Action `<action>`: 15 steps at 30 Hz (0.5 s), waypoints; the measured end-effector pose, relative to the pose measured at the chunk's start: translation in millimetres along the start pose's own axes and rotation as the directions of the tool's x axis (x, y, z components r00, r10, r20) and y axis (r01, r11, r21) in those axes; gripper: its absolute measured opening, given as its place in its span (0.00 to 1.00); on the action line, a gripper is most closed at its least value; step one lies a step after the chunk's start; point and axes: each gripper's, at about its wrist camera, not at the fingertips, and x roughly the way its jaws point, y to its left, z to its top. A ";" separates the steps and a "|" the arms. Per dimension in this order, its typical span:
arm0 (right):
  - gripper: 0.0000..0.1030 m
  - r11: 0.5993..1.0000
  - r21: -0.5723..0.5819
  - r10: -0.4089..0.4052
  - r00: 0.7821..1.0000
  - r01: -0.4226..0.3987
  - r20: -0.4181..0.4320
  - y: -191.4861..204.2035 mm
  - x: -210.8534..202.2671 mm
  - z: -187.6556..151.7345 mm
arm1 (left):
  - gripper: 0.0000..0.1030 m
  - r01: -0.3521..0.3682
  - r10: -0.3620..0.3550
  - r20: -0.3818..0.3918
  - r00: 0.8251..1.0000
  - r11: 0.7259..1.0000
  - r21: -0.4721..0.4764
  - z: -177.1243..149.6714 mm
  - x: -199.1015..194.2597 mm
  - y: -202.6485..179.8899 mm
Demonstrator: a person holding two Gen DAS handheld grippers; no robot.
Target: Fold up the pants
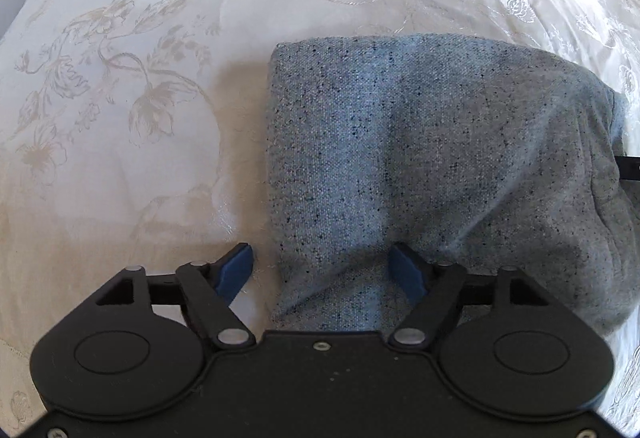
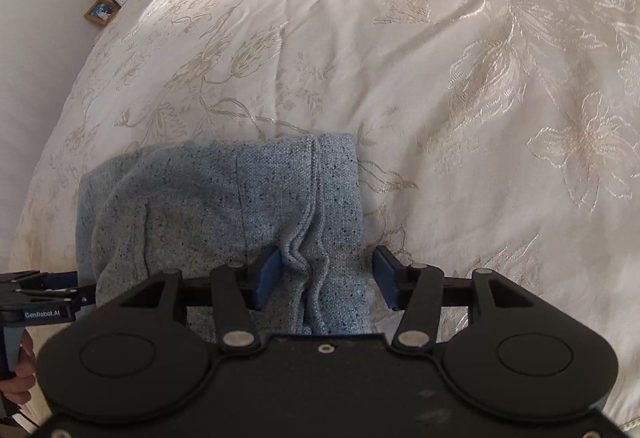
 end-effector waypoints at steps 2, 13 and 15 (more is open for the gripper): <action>0.58 0.999 0.029 0.035 0.999 -0.035 -0.017 -8.4 4.2 3.6 | 0.86 0.029 -0.030 -0.016 0.999 0.998 -0.063 3.7 8.2 10.1; 0.19 0.994 -0.111 0.017 0.999 -0.012 0.041 44.4 -48.2 11.0 | 0.12 0.111 -0.096 0.078 0.992 0.967 -0.227 5.6 -56.3 9.8; 0.18 0.992 -0.120 0.034 0.997 -0.026 0.067 55.3 -65.8 10.2 | 0.11 0.111 -0.090 0.100 0.991 0.967 -0.231 3.7 -75.5 10.9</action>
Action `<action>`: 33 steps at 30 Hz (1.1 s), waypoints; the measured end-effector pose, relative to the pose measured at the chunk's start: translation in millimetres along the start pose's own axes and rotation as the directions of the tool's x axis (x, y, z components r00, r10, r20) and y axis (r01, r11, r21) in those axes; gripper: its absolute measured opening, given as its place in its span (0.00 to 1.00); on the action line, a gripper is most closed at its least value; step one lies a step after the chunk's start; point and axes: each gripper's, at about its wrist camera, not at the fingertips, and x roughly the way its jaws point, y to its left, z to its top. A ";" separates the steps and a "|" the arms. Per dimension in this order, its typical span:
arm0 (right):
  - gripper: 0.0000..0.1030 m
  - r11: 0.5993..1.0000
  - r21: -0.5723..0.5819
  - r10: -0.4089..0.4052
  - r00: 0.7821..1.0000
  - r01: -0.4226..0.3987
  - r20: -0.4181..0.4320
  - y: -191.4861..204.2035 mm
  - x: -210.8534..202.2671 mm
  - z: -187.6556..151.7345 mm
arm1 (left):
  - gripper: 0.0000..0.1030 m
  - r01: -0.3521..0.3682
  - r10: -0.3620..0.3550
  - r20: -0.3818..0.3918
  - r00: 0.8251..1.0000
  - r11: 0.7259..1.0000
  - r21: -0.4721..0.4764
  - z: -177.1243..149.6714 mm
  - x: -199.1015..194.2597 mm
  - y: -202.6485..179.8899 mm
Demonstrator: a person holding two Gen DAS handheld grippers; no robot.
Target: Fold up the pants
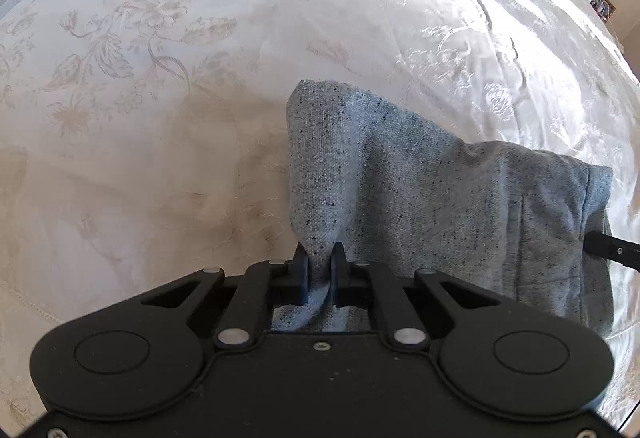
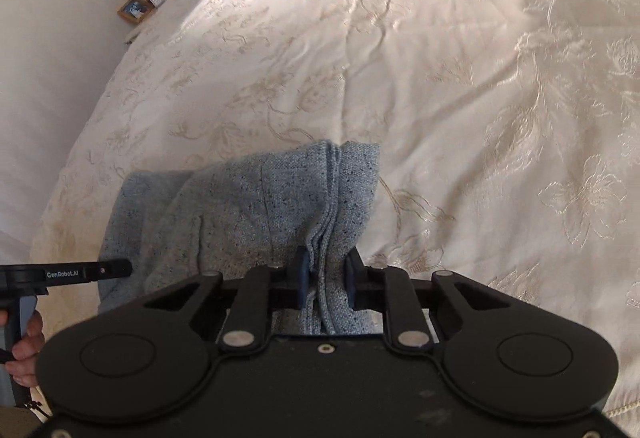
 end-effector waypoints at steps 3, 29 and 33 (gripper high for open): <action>0.18 0.998 -0.051 0.025 1.000 -0.024 0.015 26.6 -20.4 3.2 | 0.11 -0.036 0.035 0.044 0.998 0.999 0.005 0.6 -27.2 2.1; 0.28 0.862 -0.490 0.088 0.991 -0.126 -0.098 310.9 86.5 -59.2 | 0.30 -0.117 0.120 0.064 0.991 0.992 -0.045 -71.4 -48.0 126.7; 0.28 0.802 -0.589 0.012 0.988 -0.102 -0.154 325.3 116.2 -82.4 | 0.30 -0.134 0.138 -0.043 0.989 0.986 0.097 -97.9 -13.5 116.9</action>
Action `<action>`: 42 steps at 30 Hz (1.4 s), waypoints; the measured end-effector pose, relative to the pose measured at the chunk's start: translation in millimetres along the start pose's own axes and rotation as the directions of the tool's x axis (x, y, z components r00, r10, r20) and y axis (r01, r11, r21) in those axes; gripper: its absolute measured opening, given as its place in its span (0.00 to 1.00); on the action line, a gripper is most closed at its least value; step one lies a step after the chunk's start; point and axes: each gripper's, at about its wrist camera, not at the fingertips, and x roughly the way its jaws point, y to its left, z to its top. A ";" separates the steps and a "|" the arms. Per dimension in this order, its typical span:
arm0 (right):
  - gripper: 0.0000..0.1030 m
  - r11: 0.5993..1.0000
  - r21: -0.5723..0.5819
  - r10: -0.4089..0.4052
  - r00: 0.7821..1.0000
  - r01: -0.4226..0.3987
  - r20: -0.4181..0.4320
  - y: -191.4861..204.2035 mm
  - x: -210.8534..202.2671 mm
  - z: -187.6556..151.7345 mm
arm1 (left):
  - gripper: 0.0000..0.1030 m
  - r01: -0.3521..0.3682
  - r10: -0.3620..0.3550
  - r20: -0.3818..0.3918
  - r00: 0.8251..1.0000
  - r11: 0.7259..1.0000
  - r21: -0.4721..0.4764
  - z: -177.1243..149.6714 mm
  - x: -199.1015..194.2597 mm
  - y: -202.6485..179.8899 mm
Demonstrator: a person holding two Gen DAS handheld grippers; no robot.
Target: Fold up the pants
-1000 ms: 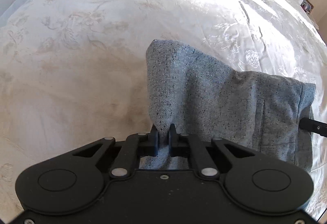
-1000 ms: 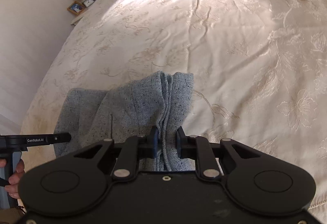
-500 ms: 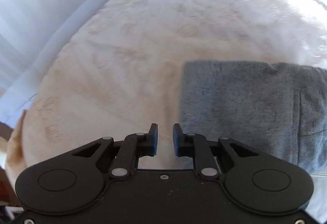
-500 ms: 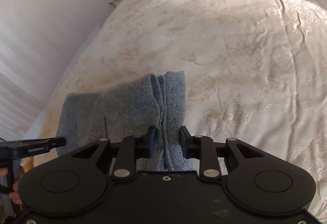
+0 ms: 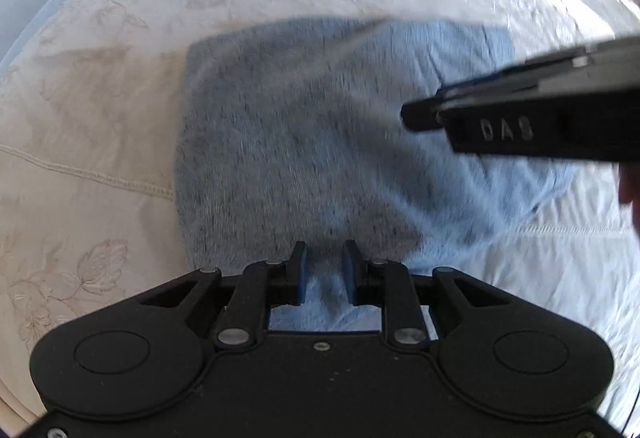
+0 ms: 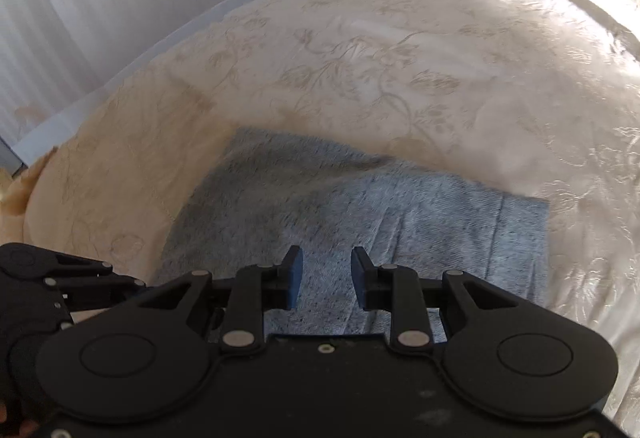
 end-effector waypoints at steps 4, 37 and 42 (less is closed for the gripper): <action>0.22 0.988 0.041 -0.145 0.988 0.147 -0.057 -32.4 23.7 -9.1 | 0.30 0.022 -0.020 -0.032 0.999 0.996 0.086 -15.6 9.4 4.4; 0.35 0.950 0.269 -0.192 0.976 0.158 0.102 10.0 -176.6 -91.8 | 0.37 -0.078 0.120 0.116 0.986 0.947 -0.313 -42.6 -145.2 -9.0; 0.35 0.944 0.288 -0.208 0.969 0.164 0.130 8.7 -201.7 -103.2 | 0.38 -0.099 0.145 0.138 0.980 0.950 -0.295 -36.5 -159.9 -34.7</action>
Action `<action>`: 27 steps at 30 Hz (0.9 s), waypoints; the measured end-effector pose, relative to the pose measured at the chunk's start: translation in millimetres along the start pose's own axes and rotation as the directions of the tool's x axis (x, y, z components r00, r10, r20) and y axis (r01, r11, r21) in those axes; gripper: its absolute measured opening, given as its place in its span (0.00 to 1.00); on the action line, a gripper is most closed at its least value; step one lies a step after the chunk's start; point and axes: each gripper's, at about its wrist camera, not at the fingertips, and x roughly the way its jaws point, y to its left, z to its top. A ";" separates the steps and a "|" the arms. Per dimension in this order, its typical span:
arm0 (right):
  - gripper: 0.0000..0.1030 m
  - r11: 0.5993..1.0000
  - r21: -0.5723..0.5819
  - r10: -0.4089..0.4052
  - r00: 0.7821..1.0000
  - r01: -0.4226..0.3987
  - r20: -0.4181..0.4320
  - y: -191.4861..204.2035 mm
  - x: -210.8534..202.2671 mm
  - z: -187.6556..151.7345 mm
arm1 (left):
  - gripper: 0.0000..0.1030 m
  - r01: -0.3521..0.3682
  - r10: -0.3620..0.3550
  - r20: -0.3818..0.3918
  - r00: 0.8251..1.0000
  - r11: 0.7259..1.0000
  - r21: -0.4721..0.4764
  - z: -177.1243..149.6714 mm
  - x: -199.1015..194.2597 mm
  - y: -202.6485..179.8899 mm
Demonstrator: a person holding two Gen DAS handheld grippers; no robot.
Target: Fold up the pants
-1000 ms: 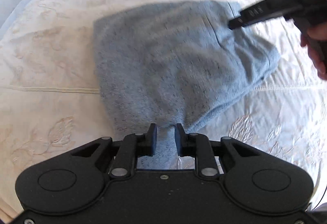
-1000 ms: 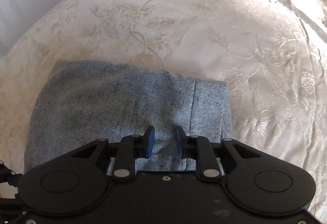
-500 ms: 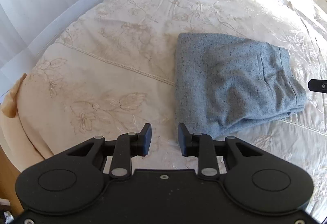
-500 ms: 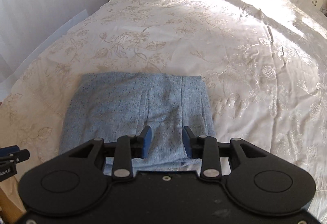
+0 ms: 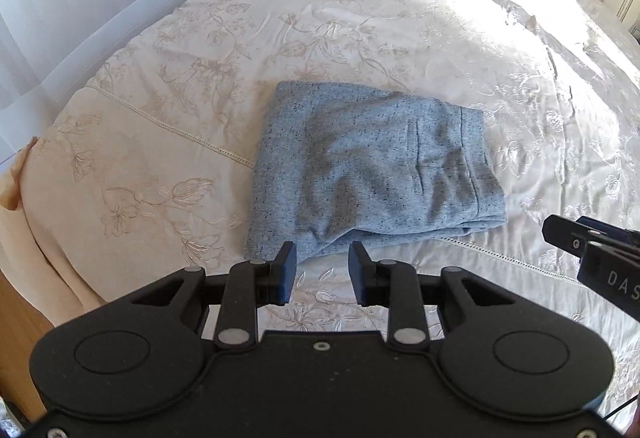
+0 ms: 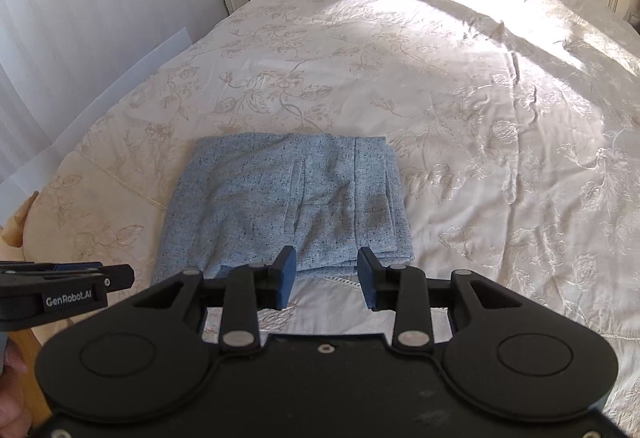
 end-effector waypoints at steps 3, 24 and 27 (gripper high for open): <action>0.35 1.000 0.010 -0.006 1.000 0.006 0.010 -4.2 -11.5 -4.6 | 0.38 -0.003 0.003 0.006 1.000 1.000 0.018 -2.6 -6.2 -10.5; 0.36 1.000 -0.020 0.001 0.999 0.000 0.039 7.3 -34.0 -12.3 | 0.38 -0.033 0.033 0.014 0.999 0.999 -0.001 -18.1 -25.4 -7.5; 0.36 1.000 -0.025 0.004 0.999 -0.003 0.038 10.0 -34.4 -13.0 | 0.38 -0.031 0.031 0.011 0.999 1.000 -0.006 -19.3 -26.1 -5.5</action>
